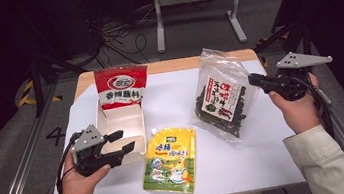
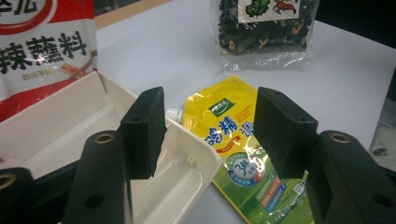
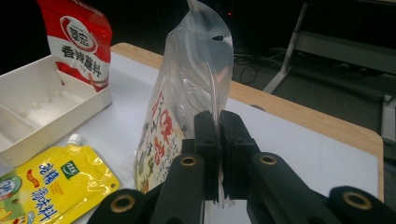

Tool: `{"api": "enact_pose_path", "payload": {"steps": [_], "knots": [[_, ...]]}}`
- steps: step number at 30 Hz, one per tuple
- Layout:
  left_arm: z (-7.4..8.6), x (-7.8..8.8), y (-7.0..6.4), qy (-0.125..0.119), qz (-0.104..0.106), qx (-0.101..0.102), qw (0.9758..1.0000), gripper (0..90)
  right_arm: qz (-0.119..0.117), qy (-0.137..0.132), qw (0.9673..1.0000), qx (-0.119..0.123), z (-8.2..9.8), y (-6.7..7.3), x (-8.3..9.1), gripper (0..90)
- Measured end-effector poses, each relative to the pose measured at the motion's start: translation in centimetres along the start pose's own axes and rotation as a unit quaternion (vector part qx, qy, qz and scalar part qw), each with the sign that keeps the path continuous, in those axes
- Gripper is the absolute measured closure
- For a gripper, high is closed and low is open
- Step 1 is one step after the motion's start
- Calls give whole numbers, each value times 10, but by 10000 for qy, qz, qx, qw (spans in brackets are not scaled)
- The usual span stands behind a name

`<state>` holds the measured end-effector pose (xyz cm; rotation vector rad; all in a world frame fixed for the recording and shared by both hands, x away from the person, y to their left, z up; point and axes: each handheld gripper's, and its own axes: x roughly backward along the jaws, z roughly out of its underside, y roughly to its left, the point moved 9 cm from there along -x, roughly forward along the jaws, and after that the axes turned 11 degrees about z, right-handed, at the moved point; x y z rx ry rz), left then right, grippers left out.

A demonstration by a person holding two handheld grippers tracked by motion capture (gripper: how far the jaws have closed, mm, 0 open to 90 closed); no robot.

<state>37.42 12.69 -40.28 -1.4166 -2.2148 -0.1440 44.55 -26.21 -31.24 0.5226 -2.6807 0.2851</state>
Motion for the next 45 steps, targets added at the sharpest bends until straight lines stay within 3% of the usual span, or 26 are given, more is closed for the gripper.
{"api": "enact_pose_path", "payload": {"steps": [6,24,31,36,40,45], "knots": [[0,-11,-2,-44,263,107,9996,472,-141,-64,9997,199,-6,14,14,860],[-11,-44,-15,-2,658,-5,9978,364,-534,-373,9954,704,-26,58,47,861],[-16,-54,-24,32,773,-52,9970,330,-788,-520,9912,925,-32,82,58,861],[-23,-60,-27,-22,807,-237,9965,305,-993,-565,9884,997,-33,96,64,861],[-30,-66,-37,-99,1069,-291,9938,302,-1199,-619,9852,1059,-35,110,70,861],[-34,-76,-39,-91,1110,-371,9931,256,-1420,-656,9814,1114,-36,124,73,861]]}}
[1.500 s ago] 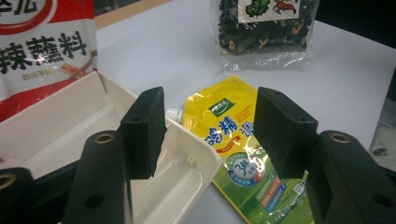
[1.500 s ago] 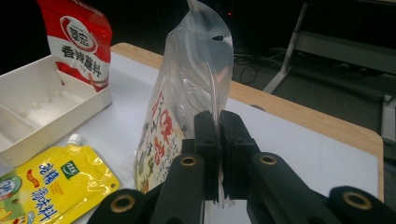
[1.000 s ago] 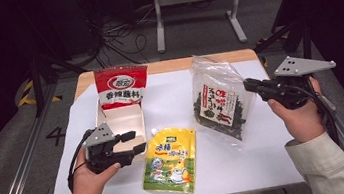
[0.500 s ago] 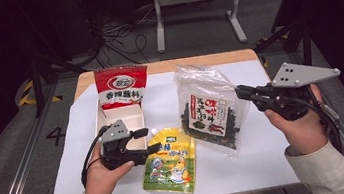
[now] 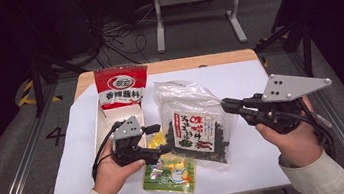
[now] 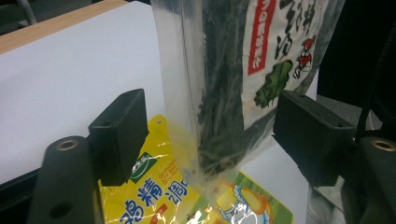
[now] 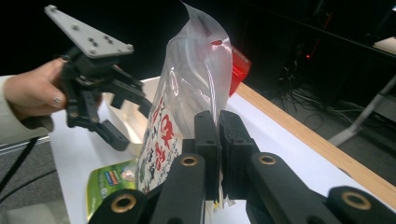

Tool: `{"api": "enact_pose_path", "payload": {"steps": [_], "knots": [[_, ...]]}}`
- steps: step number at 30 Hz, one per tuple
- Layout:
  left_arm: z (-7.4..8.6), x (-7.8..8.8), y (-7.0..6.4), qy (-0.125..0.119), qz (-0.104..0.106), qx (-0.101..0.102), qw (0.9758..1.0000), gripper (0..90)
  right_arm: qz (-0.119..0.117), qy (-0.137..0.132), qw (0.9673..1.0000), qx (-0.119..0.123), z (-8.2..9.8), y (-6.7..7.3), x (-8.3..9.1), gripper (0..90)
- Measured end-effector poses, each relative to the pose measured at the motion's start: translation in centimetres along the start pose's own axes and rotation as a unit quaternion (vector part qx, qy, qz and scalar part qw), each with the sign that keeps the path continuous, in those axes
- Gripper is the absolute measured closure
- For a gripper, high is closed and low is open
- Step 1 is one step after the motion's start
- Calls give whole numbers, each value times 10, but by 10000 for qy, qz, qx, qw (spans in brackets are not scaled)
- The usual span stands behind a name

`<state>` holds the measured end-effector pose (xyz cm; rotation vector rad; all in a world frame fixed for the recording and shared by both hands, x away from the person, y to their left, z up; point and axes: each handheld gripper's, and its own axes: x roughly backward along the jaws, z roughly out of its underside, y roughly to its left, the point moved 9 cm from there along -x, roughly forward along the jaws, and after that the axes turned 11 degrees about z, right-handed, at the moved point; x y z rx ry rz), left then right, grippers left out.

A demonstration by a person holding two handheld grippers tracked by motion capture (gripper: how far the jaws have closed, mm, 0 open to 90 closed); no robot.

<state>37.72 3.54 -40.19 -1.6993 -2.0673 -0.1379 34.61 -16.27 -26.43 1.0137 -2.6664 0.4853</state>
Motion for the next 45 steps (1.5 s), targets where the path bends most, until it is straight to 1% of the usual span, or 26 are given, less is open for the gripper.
{"api": "enact_pose_path", "payload": {"steps": [2,3,4,8,10,12,14,17,18,20,22,24,25,26,32,35,38,40,42,44,45], "knots": [[0,-1,0,12,33,0,10000,247,-24,-29,10000,27,-1,3,0,861],[0,-3,0,20,89,-34,10000,240,-50,-50,10000,43,-2,4,0,861],[0,-4,-1,13,137,-17,9999,234,-87,-69,9999,37,-3,6,0,861],[-1,-11,-6,40,285,-215,9994,223,-209,-122,9997,7,-5,10,-1,860],[-1,-14,-10,27,415,-246,9988,227,-268,-162,9995,-2,-6,12,-2,860],[-3,-17,-15,2,520,-343,9981,272,-301,-190,9994,-13,-6,13,-3,860],[-4,-18,-19,-13,527,-466,9975,308,-310,-195,9993,-26,-5,14,-4,859],[-4,-17,-22,-12,623,-596,9963,407,-312,-197,9993,-23,-4,13,-5,859],[-4,-17,-22,-48,643,-576,9963,432,-304,-206,9993,-35,-4,12,-5,858],[-3,-15,-21,9,694,-394,9968,471,-322,-210,9993,-29,-4,13,-5,857],[-2,-13,-22,65,680,-354,9970,511,-326,-214,9992,3,-3,14,-5,855],[-1,-11,-23,111,728,-333,9967,557,-344,-227,9991,36,-4,15,-6,851],[-1,-11,-24,124,784,-274,9965,574,-319,-234,9992,58,-4,15,-6,849],[-1,-10,-24,136,816,-263,9962,596,-306,-261,9992,88,-4,14,-6,846],[-3,-6,-28,173,800,-291,9962,680,-224,-335,9991,119,-4,10,-5,821],[-4,-4,-30,189,715,-322,9967,695,-196,-395,9990,87,-3,7,-5,805],[-5,-2,-31,187,755,-308,9965,703,-151,-457,9988,90,-3,5,-5,780],[-5,-1,-31,195,705,-335,9968,707,-103,-523,9985,101,-3,2,-5,747],[-5,0,-30,211,672,-319,9970,708,-64,-570,9983,42,-2,-1,-4,712],[-6,2,-32,254,701,-318,9967,710,-18,-611,9981,6,-1,-5,-4,666],[-6,3,-31,239,646,-350,9970,711,-2,-622,9981,-12,0,-6,-3,647]]}}
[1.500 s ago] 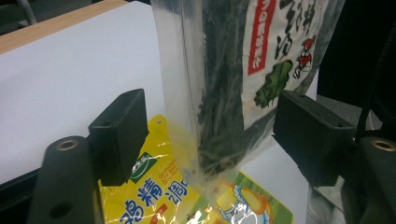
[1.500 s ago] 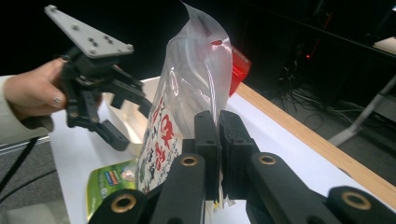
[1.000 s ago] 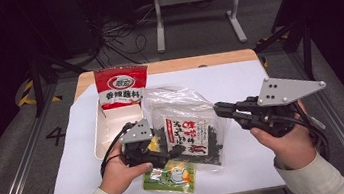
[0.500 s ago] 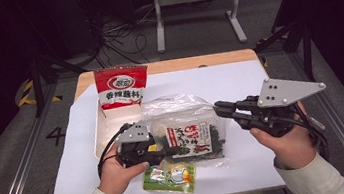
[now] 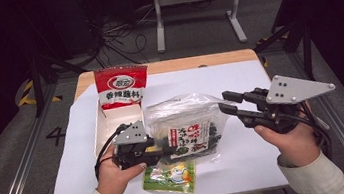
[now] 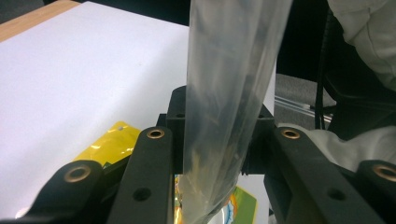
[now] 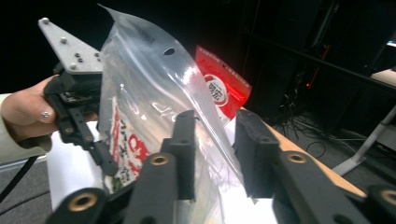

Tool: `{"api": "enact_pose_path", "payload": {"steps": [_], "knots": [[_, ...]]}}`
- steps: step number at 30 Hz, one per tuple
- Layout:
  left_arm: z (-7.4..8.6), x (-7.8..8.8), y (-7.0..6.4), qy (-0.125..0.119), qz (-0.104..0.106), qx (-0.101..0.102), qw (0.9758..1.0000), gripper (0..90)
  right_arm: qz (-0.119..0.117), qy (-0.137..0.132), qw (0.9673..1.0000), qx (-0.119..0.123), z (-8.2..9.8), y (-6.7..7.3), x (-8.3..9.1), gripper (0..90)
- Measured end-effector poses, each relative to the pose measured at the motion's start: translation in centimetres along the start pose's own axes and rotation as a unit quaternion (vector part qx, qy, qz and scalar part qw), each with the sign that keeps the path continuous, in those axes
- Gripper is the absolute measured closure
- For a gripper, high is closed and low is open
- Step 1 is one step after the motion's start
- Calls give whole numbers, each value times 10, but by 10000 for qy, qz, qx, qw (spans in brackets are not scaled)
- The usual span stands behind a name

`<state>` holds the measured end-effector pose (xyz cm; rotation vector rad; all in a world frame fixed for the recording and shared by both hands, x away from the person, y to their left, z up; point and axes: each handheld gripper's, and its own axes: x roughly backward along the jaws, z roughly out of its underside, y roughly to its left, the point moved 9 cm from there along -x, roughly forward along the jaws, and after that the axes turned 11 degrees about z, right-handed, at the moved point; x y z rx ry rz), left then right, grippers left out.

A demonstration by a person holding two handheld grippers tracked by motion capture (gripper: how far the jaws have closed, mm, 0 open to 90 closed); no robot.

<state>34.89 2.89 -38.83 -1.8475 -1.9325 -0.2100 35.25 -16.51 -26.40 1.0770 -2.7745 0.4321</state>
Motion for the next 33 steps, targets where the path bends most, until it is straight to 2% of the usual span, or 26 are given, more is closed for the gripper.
{"api": "enact_pose_path", "payload": {"steps": [7,11,13,22,33], "knots": [[0,9,3,-81,-102,79,9999,718,206,-69,9997,-100,5,-14,7,554],[-5,20,4,-330,-114,99,9993,719,223,-22,9995,-221,11,-20,11,525],[-7,24,4,-366,-168,75,9992,719,232,9,9994,-257,15,-22,11,519],[-14,45,4,-481,-265,-14,9985,719,244,187,9984,-476,36,-30,7,479],[-18,61,6,-564,-461,-49,9973,719,329,357,9947,-911,69,-45,6,442]]}}
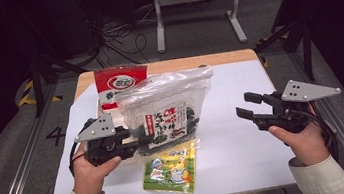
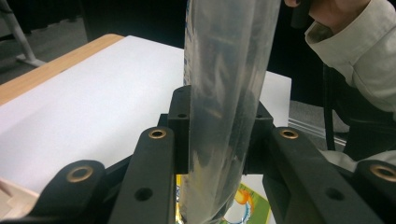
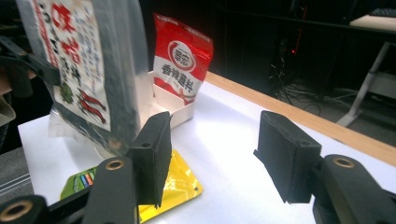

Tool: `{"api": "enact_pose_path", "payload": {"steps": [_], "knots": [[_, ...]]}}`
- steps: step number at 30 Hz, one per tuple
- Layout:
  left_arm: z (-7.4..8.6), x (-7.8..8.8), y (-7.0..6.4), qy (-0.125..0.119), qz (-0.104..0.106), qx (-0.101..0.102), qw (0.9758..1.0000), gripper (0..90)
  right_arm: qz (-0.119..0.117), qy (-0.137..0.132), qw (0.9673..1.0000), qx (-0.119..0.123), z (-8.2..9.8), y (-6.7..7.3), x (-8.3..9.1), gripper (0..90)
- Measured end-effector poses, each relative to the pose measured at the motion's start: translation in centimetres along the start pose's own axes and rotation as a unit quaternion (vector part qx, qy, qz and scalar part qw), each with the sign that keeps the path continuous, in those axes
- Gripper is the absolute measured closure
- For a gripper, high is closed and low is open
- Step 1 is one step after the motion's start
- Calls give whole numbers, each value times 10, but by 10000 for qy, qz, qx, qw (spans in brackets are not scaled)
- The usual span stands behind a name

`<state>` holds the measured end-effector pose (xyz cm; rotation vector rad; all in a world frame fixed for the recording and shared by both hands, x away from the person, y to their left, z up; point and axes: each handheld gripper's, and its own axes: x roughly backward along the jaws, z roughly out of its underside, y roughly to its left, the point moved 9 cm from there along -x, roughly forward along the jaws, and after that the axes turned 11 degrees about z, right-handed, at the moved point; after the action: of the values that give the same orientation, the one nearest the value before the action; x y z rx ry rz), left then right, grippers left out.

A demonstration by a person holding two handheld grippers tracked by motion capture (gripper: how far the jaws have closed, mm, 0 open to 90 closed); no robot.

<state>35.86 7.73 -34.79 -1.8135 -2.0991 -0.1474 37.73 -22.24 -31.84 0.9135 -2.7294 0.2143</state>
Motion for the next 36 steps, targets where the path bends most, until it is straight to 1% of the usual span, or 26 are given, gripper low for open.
{"api": "enact_pose_path", "payload": {"steps": [1,2,3,4,6,8,9,12,13,14,15,16,20,21,24,25,26,27,28,29,32,33,36], "knots": [[-1,2,1,12,-17,-31,10000,719,14,14,10000,-43,2,-1,0,442],[-1,2,1,-24,-25,0,10000,719,30,36,10000,-78,4,-4,-1,439],[-1,2,1,-24,-25,0,10000,719,49,61,9999,-83,5,-5,-1,437],[-2,3,3,-35,-73,-40,10000,719,57,82,9999,-107,7,-7,-1,436],[-2,3,3,-56,-105,-10,9999,719,80,89,9999,-117,8,-8,-1,435],[-2,4,5,-53,-157,-41,9999,719,109,129,9998,-145,10,-10,-1,430],[-3,6,8,-95,-205,-46,9997,719,133,158,9996,-171,13,-12,-1,427],[-5,9,12,-209,-256,-10,9995,719,156,190,9995,-191,15,-14,-1,426],[-5,9,12,-209,-256,-10,9995,718,156,190,9995,-191,15,-14,-1,426],[-7,11,15,-271,-301,-41,9992,718,160,200,9995,-198,15,-14,-2,426],[-7,12,16,-291,-315,-23,9991,719,170,217,9994,-201,16,-15,-2,426],[-8,14,18,-296,-355,-66,9989,719,170,240,9993,-216,18,-16,-2,425],[-11,18,21,-355,-433,-86,9984,719,192,291,9991,-232,22,-17,-3,420],[-13,22,21,-408,-497,-99,9979,719,211,327,9989,-251,25,-18,-3,415],[-17,27,23,-498,-573,-124,9970,719,242,358,9987,-285,28,-20,-2,412],[-17,27,23,-498,-573,-124,9970,719,242,358,9987,-285,28,-20,-2,412],[-18,29,24,-500,-630,-147,9967,719,265,378,9985,-303,30,-22,-1,411],[-18,29,24,-500,-630,-147,9967,719,279,384,9984,-313,31,-23,-1,410],[-19,31,27,-481,-698,-193,9962,719,297,413,9982,-320,33,-24,0,410],[-19,31,27,-481,-698,-193,9962,719,297,413,9982,-320,33,-24,0,410],[-22,34,32,-554,-874,-193,9944,719,314,496,9977,-352,38,-25,0,410],[-23,35,33,-569,-938,-235,9937,719,319,527,9974,-367,40,-25,0,410],[-24,38,36,-640,-1032,-216,9924,719,339,568,9970,-408,44,-27,-1,409]]}}
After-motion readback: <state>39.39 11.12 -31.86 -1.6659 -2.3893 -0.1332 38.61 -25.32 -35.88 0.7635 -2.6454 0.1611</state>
